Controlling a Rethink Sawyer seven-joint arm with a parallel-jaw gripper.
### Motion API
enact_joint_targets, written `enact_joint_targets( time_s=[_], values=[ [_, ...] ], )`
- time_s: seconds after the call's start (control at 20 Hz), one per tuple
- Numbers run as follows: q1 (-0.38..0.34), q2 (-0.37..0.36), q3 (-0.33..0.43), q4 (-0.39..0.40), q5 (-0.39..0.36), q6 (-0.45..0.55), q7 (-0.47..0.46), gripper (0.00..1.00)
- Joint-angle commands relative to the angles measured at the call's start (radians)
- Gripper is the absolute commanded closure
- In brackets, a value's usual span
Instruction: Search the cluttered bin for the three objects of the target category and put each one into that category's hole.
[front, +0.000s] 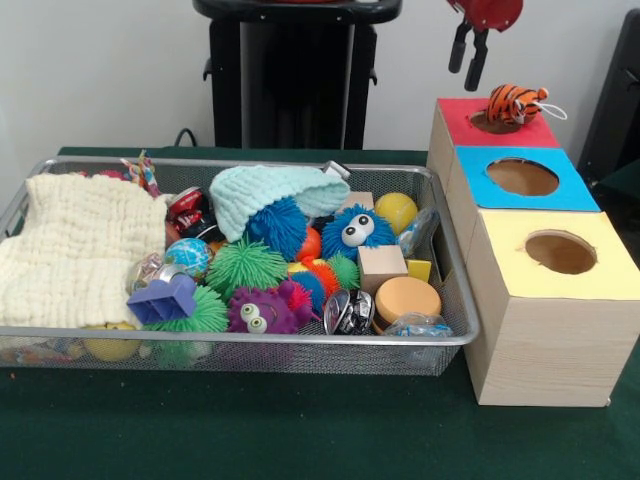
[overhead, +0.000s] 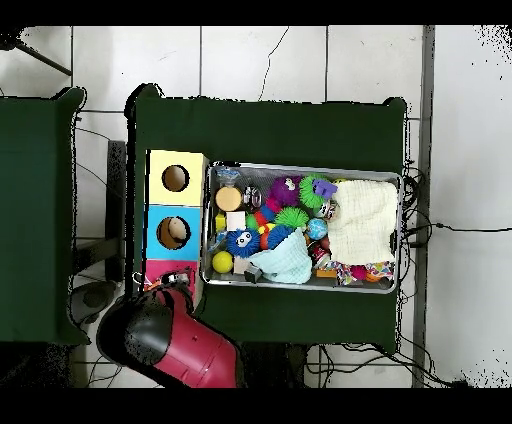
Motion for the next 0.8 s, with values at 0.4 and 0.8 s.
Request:
enact_joint_targets(
  time_s=[0.4,0.8],
  values=[
    [-0.053,0.024,0.102,0.004,-0.05,-0.097,0.07,0.0],
    [-0.077,0.012,0.096,0.009,-0.087,-0.094,0.058,0.0]
  ],
)
